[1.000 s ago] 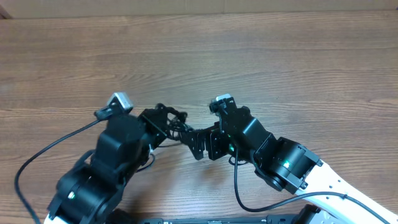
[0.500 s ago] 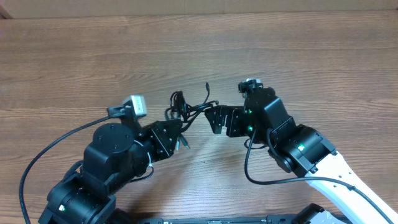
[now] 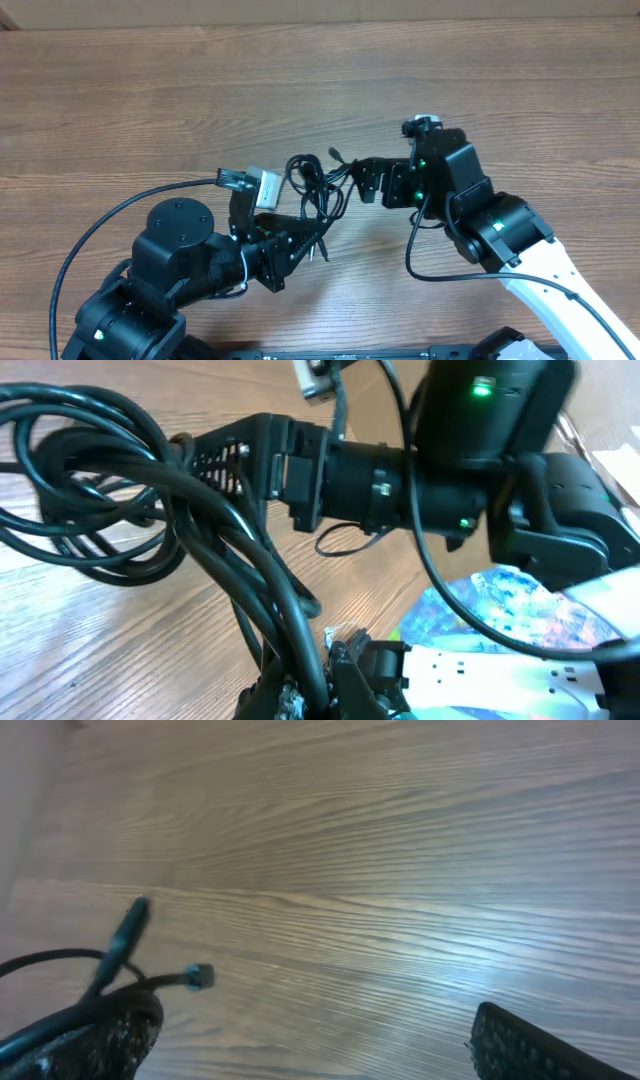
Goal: Untangle cables
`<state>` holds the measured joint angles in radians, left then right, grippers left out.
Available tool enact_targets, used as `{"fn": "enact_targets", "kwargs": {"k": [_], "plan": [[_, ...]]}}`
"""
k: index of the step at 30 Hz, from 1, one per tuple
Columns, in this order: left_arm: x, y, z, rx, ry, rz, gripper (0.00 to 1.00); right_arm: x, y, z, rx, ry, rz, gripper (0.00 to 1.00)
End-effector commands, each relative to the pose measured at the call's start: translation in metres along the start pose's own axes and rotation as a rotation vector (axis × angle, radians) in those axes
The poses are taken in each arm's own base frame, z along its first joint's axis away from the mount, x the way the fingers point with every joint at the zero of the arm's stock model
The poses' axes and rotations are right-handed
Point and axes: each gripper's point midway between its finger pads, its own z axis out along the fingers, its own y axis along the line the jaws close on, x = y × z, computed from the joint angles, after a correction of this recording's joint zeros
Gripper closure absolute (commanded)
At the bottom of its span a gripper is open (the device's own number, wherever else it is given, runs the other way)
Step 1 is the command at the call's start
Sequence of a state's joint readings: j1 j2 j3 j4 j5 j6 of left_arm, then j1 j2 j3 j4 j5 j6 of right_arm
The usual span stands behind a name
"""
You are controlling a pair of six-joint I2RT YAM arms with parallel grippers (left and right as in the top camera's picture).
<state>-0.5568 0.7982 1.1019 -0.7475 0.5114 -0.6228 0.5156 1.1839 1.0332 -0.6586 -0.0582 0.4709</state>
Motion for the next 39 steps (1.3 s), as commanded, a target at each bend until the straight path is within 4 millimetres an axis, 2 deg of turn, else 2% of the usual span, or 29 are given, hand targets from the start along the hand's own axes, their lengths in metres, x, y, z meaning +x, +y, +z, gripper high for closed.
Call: {"fn": "enact_targets", "kwargs": {"k": [1, 7, 10, 12, 14, 15, 17, 20, 23, 25, 28, 31, 33, 36, 39], "plan": [[0.0, -0.027, -0.011, 0.109, 0.001, 0.085, 0.96, -0.009, -0.031, 0.0, 0.115, -0.032, 0.027, 0.0], [-0.002, -0.026, -0.012, 0.102, -0.007, 0.106, 0.96, -0.004, -0.044, -0.002, 0.167, -0.007, 0.013, 0.0], [-0.002, -0.025, -0.011, 0.099, -0.008, 0.11, 0.96, -0.004, -0.058, -0.005, 0.245, -0.016, 0.013, 0.0], [-0.005, -0.018, -0.011, 0.059, -0.027, 0.124, 0.96, 0.001, -0.062, -0.006, 0.259, 0.003, 0.016, 0.0], [-0.011, 0.003, -0.011, -0.057, -0.066, 0.103, 0.96, 0.007, -0.07, -0.008, 0.288, 0.028, 0.023, 0.0], [-0.015, 0.027, -0.014, -0.185, -0.103, 0.071, 0.96, 0.01, -0.078, -0.01, 0.325, 0.039, 0.025, 0.0], [-0.02, 0.052, -0.021, -0.321, -0.152, 0.021, 0.96, 0.014, -0.086, -0.013, 0.359, 0.056, 0.033, 0.0], [-0.026, 0.074, -0.032, -0.456, -0.207, 0.008, 0.96, 0.021, -0.094, -0.016, 0.384, 0.087, 0.049, 0.0], [-0.032, 0.086, -0.04, -0.533, -0.249, 0.01, 0.96, 0.027, -0.092, -0.016, 0.375, 0.113, 0.046, 0.0], [-0.038, 0.093, -0.046, -0.586, -0.288, 0.013, 0.96, 0.033, -0.081, -0.013, 0.303, 0.155, 0.004, 0.0], [-0.043, 0.1, -0.053, -0.64, -0.323, 0.018, 0.96, 0.043, -0.054, -0.009, 0.13, 0.226, -0.096, 0.0], [-0.045, 0.101, -0.054, -0.65, -0.332, 0.019, 0.96, 0.047, -0.045, -0.009, 0.071, 0.249, -0.135, 0.0], [-0.045, 0.1, -0.054, -0.647, -0.332, 0.019, 0.96, 0.05, -0.031, -0.009, -0.016, 0.265, -0.177, 0.0], [-0.04, 0.094, -0.047, -0.615, -0.263, 0.13, 0.96, 0.048, 0.013, -0.014, -0.27, 0.26, -0.243, 0.0], [-0.029, 0.079, -0.034, -0.515, -0.162, 0.259, 0.96, 0.041, 0.031, -0.017, -0.368, 0.23, -0.257, 0.0]]}}
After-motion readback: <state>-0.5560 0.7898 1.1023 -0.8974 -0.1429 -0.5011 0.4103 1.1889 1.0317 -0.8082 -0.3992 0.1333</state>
